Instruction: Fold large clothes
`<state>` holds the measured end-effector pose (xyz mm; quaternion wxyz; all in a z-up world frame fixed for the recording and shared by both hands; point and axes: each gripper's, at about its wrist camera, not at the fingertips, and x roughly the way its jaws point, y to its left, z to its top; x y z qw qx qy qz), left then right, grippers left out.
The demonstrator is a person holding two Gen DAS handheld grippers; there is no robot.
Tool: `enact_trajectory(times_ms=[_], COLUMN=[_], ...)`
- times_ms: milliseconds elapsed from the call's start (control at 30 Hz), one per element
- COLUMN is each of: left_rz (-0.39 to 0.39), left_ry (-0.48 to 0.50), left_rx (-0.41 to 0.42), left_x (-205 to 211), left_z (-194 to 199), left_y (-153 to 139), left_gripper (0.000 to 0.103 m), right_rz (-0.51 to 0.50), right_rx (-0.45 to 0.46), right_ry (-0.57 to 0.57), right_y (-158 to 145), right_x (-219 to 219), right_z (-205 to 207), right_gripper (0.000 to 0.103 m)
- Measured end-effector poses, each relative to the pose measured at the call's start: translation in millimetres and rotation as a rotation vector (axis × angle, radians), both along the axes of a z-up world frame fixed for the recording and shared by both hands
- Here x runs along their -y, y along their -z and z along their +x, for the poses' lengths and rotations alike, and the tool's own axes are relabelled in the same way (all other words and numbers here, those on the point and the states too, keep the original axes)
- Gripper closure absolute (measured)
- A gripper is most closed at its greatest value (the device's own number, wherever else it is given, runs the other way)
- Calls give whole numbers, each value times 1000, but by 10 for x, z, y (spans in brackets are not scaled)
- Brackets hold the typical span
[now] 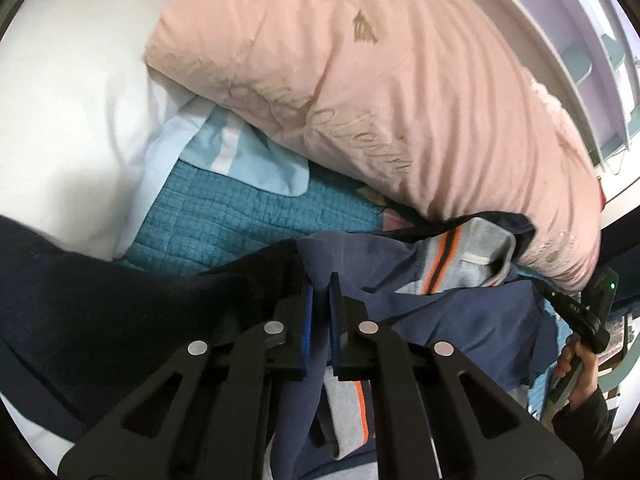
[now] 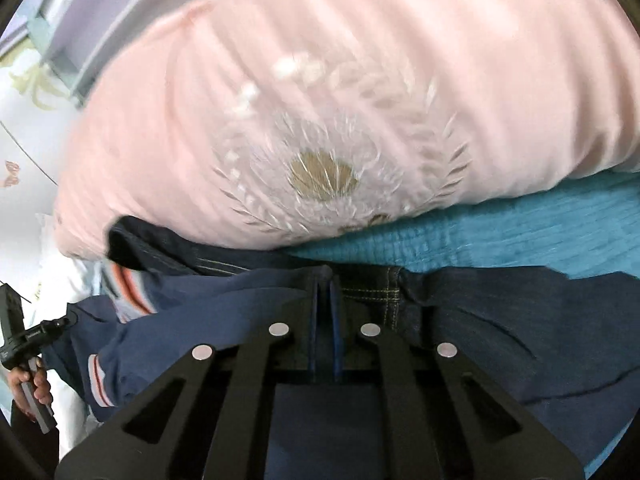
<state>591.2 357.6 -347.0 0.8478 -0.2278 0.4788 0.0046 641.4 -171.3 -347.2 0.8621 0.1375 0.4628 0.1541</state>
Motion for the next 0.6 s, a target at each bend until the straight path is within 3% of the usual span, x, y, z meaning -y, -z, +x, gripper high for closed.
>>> enact_trajectory(times_ms=[233, 400, 600], left_rz=[8, 20, 19], left_ry=[20, 64, 63], left_rx=[82, 111, 127], left_x=[229, 411, 508], left_z=[-410, -674, -1020], left_y=[-351, -551, -662], left_gripper=[97, 97, 97], right_rz=[15, 5, 52], right_rx=[75, 77, 68], right_ry=[-12, -11, 7], right_y=[-454, -525, -599], right_x=[36, -370, -279], right_z=[-617, -859, -1136], right_gripper=[98, 98, 98])
